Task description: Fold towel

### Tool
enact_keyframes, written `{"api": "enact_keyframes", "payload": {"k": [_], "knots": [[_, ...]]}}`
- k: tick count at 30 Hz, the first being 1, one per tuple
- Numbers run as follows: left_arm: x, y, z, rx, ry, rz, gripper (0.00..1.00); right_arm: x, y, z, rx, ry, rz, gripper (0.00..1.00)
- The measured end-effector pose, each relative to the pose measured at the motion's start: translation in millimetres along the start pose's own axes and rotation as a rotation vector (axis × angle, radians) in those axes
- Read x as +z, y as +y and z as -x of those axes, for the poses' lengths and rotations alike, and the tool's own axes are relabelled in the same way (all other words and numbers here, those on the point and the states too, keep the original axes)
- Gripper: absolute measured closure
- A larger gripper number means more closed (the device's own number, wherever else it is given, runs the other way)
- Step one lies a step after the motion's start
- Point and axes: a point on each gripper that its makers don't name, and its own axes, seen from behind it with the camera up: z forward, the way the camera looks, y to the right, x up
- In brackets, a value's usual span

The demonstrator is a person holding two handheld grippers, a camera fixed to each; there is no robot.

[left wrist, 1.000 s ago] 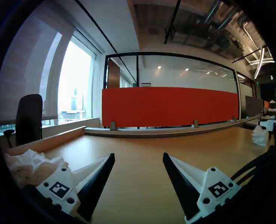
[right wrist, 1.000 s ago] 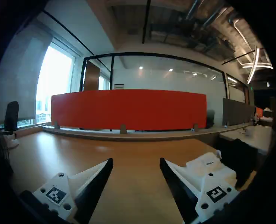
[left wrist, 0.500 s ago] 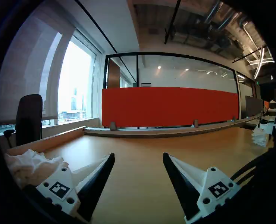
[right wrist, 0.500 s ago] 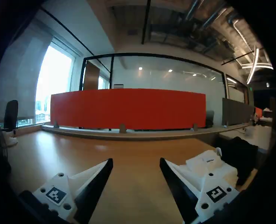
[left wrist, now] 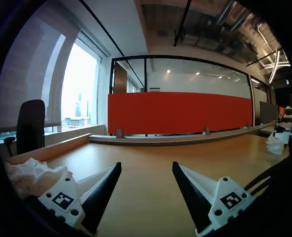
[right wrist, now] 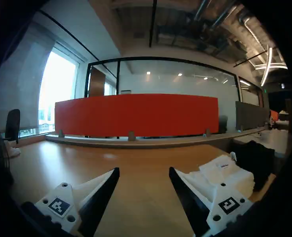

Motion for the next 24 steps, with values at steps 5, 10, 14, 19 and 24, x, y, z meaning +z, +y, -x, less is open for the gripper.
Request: {"api": "enact_keyframes", "payload": {"k": [5,10,14,19,24], "knots": [[-0.3,0.6,-0.1,0.0,0.0,0.0,0.05,-2.1,-1.5,-3.2,-0.008,0.02,0.001,0.03],[-0.6,0.1,0.0,0.0,0.0,0.0,0.05,-4.2,-3.0,-4.5,-0.008,0.024,-0.004,0.03],[-0.8,-0.3,0.0,0.0,0.0,0.0,0.04,-4.7,-2.6,-4.4,-0.008,0.024,-0.003,0.03],[-1.1,-0.5,0.1,0.0,0.0,0.0,0.05,-4.8,-3.0,-3.9,-0.009,0.024,-0.001,0.03],[-0.9,-0.3,0.0,0.0,0.0,0.0,0.04,-4.7,-4.0,-3.8,-0.009,0.024,-0.004,0.03]]}}
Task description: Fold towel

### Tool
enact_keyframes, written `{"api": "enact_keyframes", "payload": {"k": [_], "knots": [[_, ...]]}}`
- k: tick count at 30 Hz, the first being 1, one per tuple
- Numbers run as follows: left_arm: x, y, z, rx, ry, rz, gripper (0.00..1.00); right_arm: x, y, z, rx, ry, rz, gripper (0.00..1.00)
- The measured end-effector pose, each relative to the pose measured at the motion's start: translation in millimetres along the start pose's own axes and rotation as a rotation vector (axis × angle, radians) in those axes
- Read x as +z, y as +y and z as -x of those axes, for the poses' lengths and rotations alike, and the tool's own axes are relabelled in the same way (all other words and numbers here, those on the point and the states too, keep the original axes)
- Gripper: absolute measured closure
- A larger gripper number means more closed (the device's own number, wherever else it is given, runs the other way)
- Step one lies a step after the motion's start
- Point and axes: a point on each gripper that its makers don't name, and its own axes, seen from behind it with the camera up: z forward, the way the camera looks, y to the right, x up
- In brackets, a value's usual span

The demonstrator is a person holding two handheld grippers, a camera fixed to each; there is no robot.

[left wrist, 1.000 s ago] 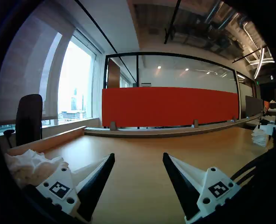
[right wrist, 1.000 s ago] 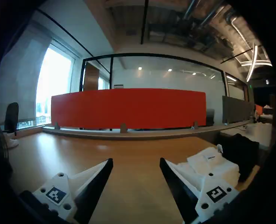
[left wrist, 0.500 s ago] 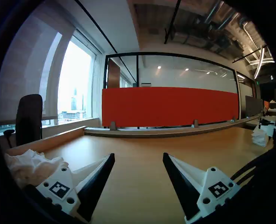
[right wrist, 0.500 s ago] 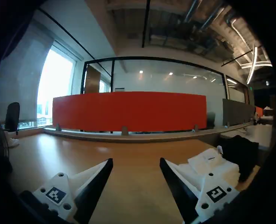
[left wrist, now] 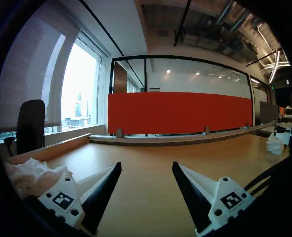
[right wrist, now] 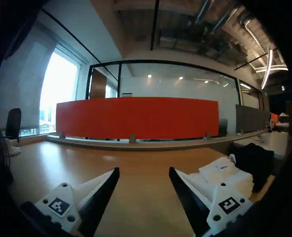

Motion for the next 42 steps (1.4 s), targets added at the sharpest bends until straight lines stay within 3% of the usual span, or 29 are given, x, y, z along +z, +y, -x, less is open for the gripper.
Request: {"api": "enact_keyframes", "payload": {"k": [42], "knots": [[3.8,3.2,1.1,-0.001,0.0,0.004,0.04,-0.2,-0.7,0.5,0.0,0.0,0.0,0.02]]}}
